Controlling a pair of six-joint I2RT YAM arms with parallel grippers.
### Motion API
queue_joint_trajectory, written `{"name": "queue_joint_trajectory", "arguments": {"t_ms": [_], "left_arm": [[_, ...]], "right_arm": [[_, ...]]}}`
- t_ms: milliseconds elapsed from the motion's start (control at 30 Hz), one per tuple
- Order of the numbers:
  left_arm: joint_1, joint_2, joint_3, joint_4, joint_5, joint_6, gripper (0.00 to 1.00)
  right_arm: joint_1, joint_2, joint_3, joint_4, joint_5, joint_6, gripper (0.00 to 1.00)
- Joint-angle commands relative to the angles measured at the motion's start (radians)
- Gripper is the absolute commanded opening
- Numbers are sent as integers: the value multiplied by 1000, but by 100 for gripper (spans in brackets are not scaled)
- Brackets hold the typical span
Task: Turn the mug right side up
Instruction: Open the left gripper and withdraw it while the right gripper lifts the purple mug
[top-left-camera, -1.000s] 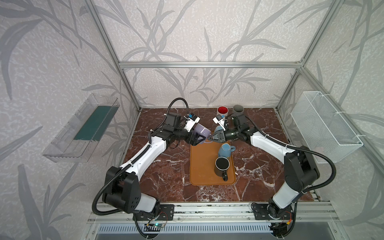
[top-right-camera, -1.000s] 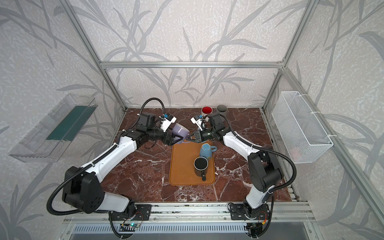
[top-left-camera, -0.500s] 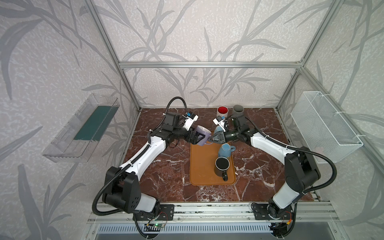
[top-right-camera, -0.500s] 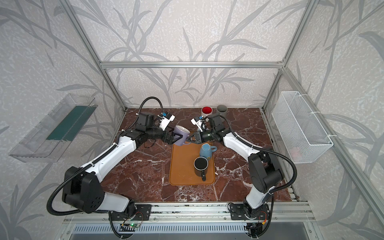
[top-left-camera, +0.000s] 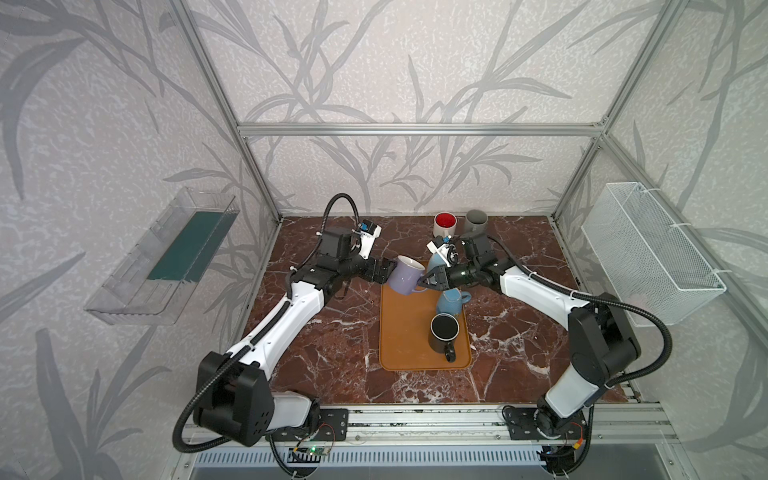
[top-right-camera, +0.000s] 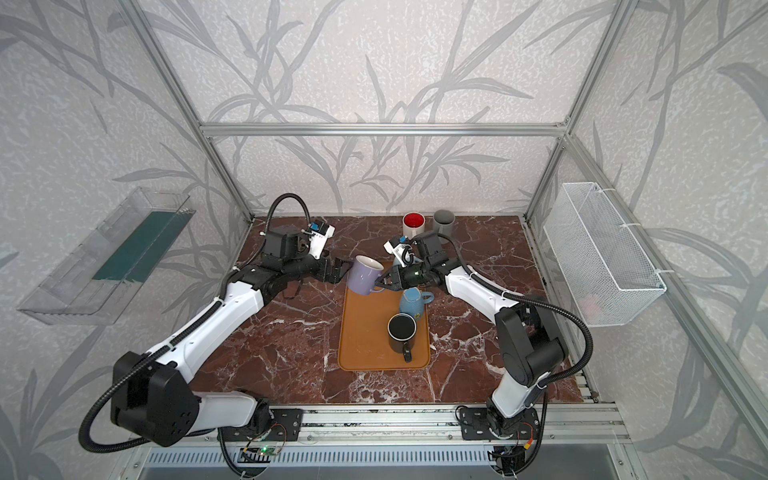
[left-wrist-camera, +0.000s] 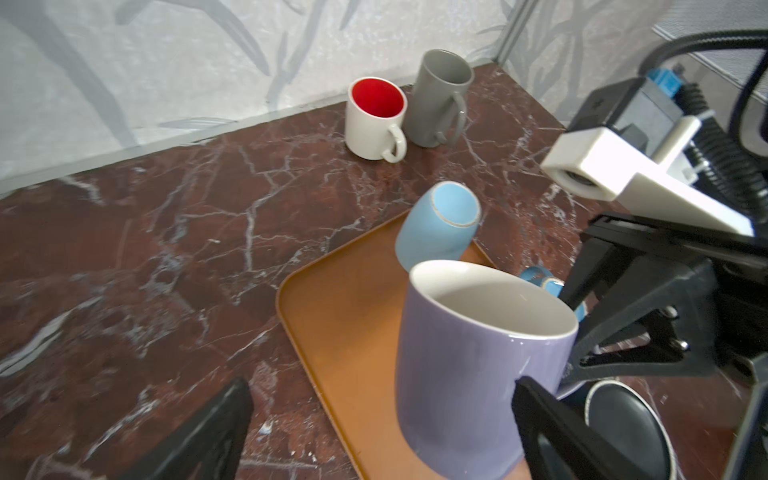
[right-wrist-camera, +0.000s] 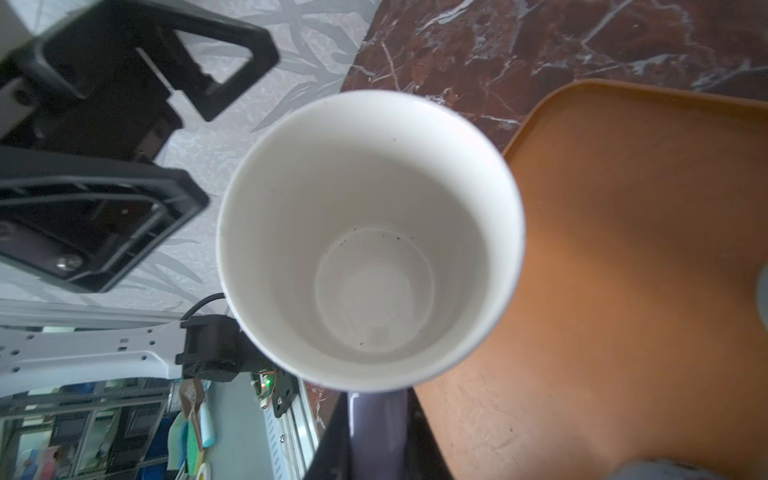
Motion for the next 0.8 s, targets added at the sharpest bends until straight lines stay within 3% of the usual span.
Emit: {"name": "queue_joint_trajectory", "arguments": {"t_ms": [0, 100, 233, 500, 767], "left_arm": [[4, -56, -5, -16, -226, -85, 99], [4, -80, -2, -64, -322, -149, 99], [4, -141, -37, -80, -319, -203, 99], [4, -238, -132, -69, -300, -289, 99], [4, -329, -195, -93, -300, -321, 99]], "right_arm": [[29, -56, 66, 13, 136, -8, 0], [66, -47, 117, -31, 306, -20, 0], [117, -16, 202, -74, 512, -39, 0], [176, 147, 403, -107, 788, -42, 0], [182, 295, 541, -83, 988, -42, 0]]}}
